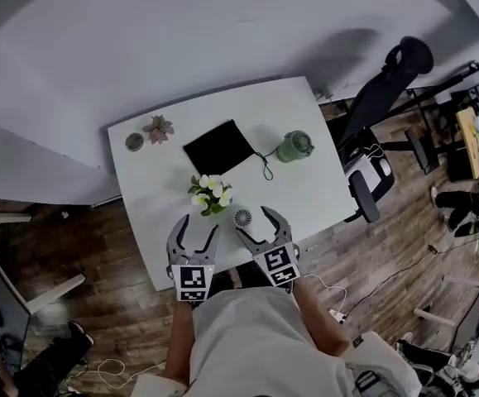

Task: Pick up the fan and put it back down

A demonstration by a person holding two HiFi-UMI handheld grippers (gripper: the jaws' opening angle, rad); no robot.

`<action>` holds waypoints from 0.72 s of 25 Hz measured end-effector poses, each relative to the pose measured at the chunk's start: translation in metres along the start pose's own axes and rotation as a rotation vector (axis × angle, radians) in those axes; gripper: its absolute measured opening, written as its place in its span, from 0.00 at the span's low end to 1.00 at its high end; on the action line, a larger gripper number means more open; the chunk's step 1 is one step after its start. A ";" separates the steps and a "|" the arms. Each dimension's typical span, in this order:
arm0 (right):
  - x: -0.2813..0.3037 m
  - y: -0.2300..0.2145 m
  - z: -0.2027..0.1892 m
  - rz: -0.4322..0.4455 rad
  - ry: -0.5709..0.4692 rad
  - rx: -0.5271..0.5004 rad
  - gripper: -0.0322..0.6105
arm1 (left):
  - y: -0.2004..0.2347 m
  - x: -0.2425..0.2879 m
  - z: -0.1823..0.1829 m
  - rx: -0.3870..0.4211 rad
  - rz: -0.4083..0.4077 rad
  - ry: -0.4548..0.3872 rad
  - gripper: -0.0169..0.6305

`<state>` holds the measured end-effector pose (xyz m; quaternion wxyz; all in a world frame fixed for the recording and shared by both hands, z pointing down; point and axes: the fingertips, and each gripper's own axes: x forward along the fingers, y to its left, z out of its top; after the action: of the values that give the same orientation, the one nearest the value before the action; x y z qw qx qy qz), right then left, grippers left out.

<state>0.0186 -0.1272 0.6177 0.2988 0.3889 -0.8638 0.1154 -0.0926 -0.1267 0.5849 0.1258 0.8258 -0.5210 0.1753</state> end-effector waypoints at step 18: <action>0.050 0.006 -0.063 0.126 0.176 0.011 0.61 | -0.008 0.029 -0.053 -0.047 0.009 0.154 0.50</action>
<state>0.0147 -0.1263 0.6985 0.3635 0.3236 -0.8564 0.1724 -0.0824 -0.1267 0.6453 0.1839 0.8045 -0.5173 0.2267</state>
